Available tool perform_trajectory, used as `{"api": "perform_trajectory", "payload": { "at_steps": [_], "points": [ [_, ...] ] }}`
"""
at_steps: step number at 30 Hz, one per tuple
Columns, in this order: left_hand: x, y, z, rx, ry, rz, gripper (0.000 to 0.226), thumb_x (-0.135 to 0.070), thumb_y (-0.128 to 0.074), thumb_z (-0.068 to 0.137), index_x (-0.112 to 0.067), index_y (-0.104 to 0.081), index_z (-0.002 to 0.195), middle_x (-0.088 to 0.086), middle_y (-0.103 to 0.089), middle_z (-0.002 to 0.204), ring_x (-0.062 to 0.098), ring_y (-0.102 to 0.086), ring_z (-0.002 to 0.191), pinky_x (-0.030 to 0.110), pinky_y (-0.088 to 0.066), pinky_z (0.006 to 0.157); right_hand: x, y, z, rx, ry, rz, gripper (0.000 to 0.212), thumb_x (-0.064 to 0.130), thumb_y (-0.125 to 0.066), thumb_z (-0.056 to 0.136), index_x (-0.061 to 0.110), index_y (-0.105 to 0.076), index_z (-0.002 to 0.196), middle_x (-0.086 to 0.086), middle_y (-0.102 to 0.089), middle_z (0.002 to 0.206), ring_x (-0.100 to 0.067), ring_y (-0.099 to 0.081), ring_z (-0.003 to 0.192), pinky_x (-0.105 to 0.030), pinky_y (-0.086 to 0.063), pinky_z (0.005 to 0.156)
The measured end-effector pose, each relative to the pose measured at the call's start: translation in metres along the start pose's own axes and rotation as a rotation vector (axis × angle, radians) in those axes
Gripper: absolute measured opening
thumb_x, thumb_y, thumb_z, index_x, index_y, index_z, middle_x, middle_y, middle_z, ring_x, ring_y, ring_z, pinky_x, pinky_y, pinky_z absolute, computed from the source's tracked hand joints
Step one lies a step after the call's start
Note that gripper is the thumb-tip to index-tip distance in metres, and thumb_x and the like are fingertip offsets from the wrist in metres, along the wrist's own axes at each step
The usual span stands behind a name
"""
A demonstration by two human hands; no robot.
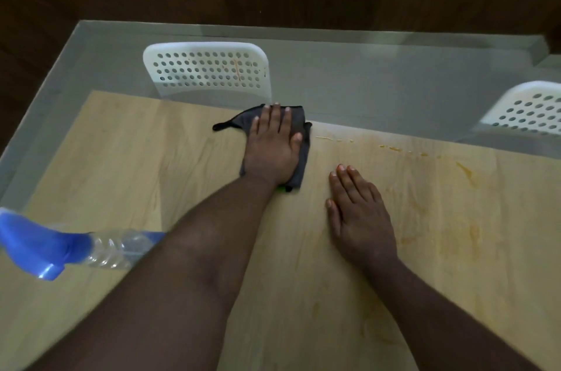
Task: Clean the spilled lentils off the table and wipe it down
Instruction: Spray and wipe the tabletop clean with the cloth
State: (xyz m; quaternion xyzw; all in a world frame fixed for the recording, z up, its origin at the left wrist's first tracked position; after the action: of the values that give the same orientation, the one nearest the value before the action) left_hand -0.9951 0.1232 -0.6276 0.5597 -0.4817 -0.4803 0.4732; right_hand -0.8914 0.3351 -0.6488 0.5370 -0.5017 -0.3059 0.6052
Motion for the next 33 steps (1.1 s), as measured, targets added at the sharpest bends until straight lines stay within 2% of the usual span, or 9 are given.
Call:
{"api": "perform_trajectory", "payload": {
  "at_steps": [4,8,13,16,18,21,25,29,33],
  "points": [
    [-0.042,-0.01,-0.055,0.031,-0.135,-0.004,0.07,-0.049,-0.016,0.109,-0.013,-0.003,0.169,0.01,0.004,0.177,0.026,0.006,0.163,0.047,-0.003,0.132,-0.003,0.001,-0.003,-0.002,-0.049,-0.005,0.063,0.045,-0.023,0.111,0.019,-0.015,0.168,0.0,-0.011,0.176,-0.012,0.002,0.162,-0.042,-0.013,0.131],
    [-0.019,-0.008,-0.1,0.093,-0.195,-0.046,0.071,-0.051,-0.015,0.109,-0.018,0.0,0.169,0.005,0.01,0.177,0.02,0.011,0.162,0.044,-0.002,0.132,0.001,0.008,-0.002,0.004,-0.053,-0.013,0.063,0.044,-0.022,0.111,0.018,-0.016,0.168,-0.001,-0.012,0.176,-0.014,0.0,0.162,-0.041,-0.012,0.131],
    [0.003,-0.001,-0.036,0.02,-0.1,0.006,0.071,-0.05,-0.015,0.108,-0.016,-0.01,0.169,0.009,-0.002,0.177,0.025,-0.001,0.163,0.046,-0.007,0.132,0.0,0.005,-0.001,-0.006,-0.048,-0.011,0.063,0.044,-0.021,0.11,0.018,-0.014,0.168,-0.001,-0.01,0.175,-0.015,0.001,0.162,-0.04,-0.008,0.132],
    [-0.012,0.002,0.001,0.021,-0.044,0.005,0.07,-0.05,-0.014,0.109,-0.015,-0.01,0.169,0.01,0.0,0.177,0.027,-0.001,0.163,0.047,-0.006,0.132,-0.001,0.004,-0.001,-0.017,-0.058,-0.004,0.063,0.044,-0.021,0.111,0.018,-0.014,0.168,-0.001,-0.01,0.175,-0.014,0.001,0.162,-0.04,-0.008,0.132],
    [-0.03,0.003,-0.006,0.004,-0.065,0.009,0.07,-0.05,-0.015,0.109,-0.015,-0.009,0.169,0.011,0.001,0.177,0.028,0.0,0.163,0.048,-0.007,0.131,0.001,0.008,-0.004,-0.032,-0.064,0.007,0.063,0.044,-0.021,0.111,0.017,-0.013,0.168,-0.001,-0.009,0.175,-0.013,0.001,0.162,-0.039,-0.008,0.132],
    [-0.049,-0.011,-0.054,0.027,-0.162,-0.015,0.07,-0.049,-0.018,0.11,-0.015,-0.004,0.169,0.01,0.005,0.177,0.026,0.005,0.163,0.048,-0.005,0.131,-0.003,0.004,-0.001,-0.031,-0.066,0.017,0.063,0.042,-0.022,0.11,0.017,-0.017,0.167,-0.001,-0.013,0.175,-0.013,-0.001,0.162,-0.039,-0.009,0.132],
    [-0.024,-0.014,-0.123,0.09,-0.245,-0.031,0.07,-0.05,-0.017,0.11,-0.017,-0.001,0.169,0.006,0.01,0.177,0.022,0.009,0.163,0.046,-0.004,0.132,-0.004,0.007,-0.003,-0.02,-0.067,0.007,0.063,0.042,-0.02,0.11,0.017,-0.016,0.167,-0.001,-0.013,0.175,-0.013,-0.001,0.162,-0.039,-0.008,0.132],
    [0.02,-0.007,-0.078,0.033,-0.138,-0.015,0.072,-0.051,-0.015,0.107,-0.016,-0.01,0.169,0.008,-0.002,0.177,0.025,-0.002,0.163,0.047,-0.009,0.131,0.002,0.007,-0.003,-0.032,-0.073,-0.005,0.063,0.042,-0.02,0.11,0.016,-0.017,0.167,-0.002,-0.014,0.175,-0.015,-0.003,0.162,-0.039,-0.009,0.132],
    [0.006,-0.002,-0.013,0.022,-0.043,-0.002,0.071,-0.051,-0.013,0.107,-0.015,-0.011,0.169,0.011,-0.006,0.177,0.027,-0.003,0.163,0.047,-0.007,0.132,0.0,0.003,-0.002,-0.044,-0.069,0.001,0.063,0.041,-0.02,0.11,0.016,-0.019,0.167,-0.001,-0.015,0.175,-0.014,-0.003,0.162,-0.039,-0.01,0.132]
  ]
}}
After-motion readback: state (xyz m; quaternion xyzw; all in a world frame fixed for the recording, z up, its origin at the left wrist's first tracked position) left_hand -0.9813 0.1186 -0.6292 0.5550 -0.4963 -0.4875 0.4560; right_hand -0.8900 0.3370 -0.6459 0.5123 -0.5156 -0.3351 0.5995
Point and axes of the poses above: each hand's wrist, its own z-axis towards the middle knuckle, its own y-axis out of the back of the hand, x = y × z, the point moved 4 cm from there along z, towards the middle knuckle
